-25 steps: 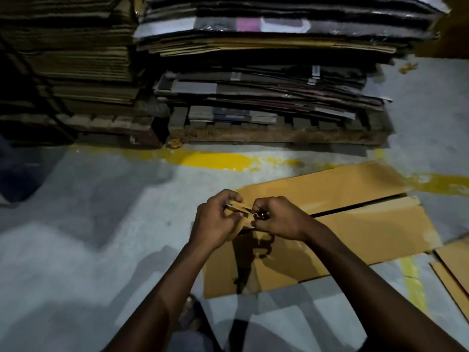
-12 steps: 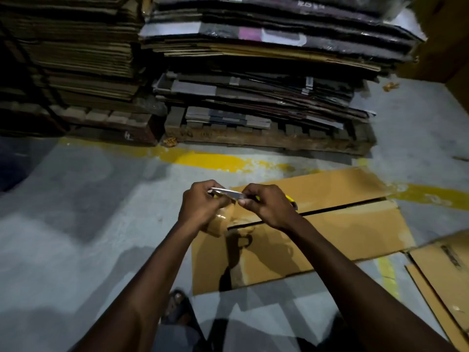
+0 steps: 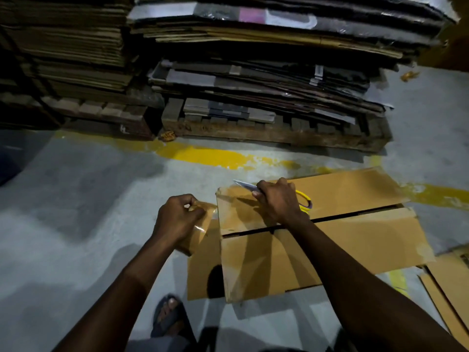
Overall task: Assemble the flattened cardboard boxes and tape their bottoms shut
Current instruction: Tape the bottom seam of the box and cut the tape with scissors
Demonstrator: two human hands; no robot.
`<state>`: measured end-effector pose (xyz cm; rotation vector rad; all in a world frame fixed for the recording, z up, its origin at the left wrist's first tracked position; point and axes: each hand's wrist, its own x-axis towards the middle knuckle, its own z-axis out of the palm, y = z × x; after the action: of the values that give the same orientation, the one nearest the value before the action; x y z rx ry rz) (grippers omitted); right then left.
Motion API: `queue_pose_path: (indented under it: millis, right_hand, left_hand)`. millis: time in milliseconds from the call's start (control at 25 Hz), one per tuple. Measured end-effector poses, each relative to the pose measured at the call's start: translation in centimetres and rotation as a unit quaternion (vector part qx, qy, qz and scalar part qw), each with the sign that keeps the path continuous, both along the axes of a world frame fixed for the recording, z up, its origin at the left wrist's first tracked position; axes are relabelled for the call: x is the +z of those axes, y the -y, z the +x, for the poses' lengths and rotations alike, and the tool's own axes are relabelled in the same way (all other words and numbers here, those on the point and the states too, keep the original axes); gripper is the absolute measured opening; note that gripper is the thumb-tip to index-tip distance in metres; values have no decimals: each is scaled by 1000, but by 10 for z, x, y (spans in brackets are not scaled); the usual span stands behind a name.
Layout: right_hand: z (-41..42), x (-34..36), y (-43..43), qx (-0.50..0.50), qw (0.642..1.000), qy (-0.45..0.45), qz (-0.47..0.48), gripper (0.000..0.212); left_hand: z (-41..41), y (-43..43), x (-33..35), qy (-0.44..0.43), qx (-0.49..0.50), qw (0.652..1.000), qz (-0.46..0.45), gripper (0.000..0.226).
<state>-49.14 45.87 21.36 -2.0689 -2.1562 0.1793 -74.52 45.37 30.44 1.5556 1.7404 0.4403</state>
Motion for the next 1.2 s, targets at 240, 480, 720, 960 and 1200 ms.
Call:
queue_pose_path:
  millis: [240,480,720,960,1200]
  right_hand:
    - [-3,-58,-1,53,995,84,-15,33]
    - [-9,-34,10,85,996,-10,-19,50]
    - [-2,7,53,122,990,25,-66,29]
    - [34,-22,62,-39,993,57,-97,60]
    - [38,-48,39,-66,992,60,-87,57]
  left_hand:
    - [8,12,-8,77,83,993,16,10]
    - [43,28,-13,164,146,976,6,24]
    - [70,41,-19,168,197,966,-9,17]
    - [72,46,-25,165,251,954,16,10]
    - [73,37,-34,155,254,954,39,10]
